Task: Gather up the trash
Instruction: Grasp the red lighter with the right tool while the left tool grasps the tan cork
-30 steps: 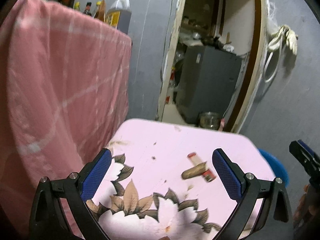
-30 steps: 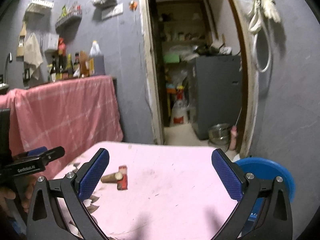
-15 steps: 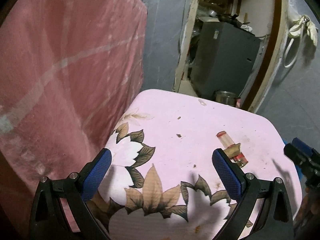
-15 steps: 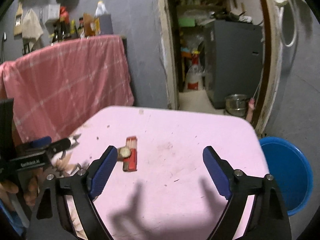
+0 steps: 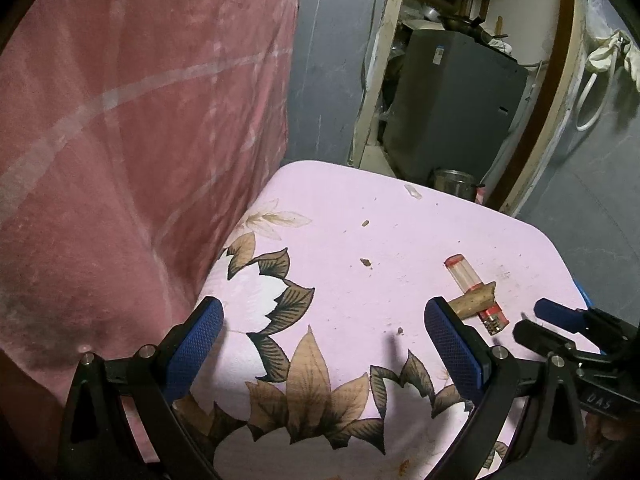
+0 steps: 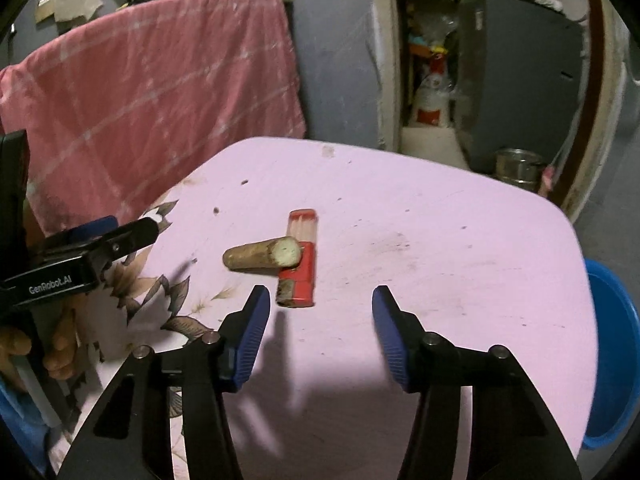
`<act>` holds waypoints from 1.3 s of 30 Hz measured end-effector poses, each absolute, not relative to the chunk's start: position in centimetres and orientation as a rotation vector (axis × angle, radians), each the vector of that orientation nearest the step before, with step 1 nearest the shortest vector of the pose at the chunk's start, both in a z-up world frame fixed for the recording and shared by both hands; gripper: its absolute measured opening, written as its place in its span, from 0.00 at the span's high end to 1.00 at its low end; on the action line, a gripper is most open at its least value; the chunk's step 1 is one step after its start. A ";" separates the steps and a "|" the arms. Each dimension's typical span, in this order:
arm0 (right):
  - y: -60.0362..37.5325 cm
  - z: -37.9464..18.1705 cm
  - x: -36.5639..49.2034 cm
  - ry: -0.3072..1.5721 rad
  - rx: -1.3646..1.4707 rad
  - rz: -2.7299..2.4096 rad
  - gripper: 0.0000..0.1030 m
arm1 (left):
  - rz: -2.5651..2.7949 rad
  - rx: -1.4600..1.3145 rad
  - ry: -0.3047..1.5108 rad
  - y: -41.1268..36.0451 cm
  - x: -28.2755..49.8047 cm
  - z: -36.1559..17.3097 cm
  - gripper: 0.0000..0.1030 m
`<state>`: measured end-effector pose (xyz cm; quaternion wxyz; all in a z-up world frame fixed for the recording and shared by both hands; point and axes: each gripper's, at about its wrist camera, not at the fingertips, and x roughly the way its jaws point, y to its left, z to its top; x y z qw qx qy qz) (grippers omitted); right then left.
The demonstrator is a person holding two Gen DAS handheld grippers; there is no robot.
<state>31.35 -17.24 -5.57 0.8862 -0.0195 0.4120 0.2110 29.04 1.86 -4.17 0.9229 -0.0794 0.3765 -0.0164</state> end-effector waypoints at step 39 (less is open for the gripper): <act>-22.5 -6.8 32.4 0.908 -0.033 0.389 0.78 | -0.394 0.030 0.890 -5.7 33.8 -5.2 0.23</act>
